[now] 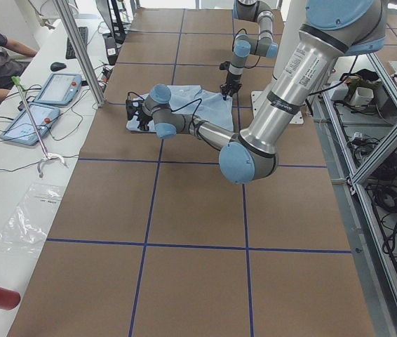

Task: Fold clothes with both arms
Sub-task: 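Grasp the shirt's near edge corner with the right gripper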

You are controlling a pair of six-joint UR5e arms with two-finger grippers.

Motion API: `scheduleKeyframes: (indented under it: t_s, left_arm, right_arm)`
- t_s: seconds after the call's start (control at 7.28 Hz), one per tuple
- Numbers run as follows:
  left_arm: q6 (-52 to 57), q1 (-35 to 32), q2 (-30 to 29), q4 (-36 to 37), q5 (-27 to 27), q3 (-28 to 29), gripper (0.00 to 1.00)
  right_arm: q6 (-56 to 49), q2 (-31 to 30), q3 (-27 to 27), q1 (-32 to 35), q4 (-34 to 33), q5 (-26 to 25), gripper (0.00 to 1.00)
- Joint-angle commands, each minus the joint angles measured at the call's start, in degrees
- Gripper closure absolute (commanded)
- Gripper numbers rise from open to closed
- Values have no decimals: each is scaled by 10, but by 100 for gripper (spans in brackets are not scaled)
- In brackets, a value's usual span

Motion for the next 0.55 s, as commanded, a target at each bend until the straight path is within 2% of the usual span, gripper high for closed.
scheduleKeyframes:
  t_s: [0.0, 0.14, 0.41]
  left_arm:
    - [0, 0, 0, 0, 0, 0, 56]
    - [-1, 0, 0, 0, 0, -2, 56]
    - [-1, 0, 4, 0, -1, -4, 56]
  right_arm:
    - [0, 0, 4, -2, 1, 0, 100]
    - [0, -2, 21, -1, -4, 2, 100]
    - [0, -5, 20, -1, -3, 0, 100]
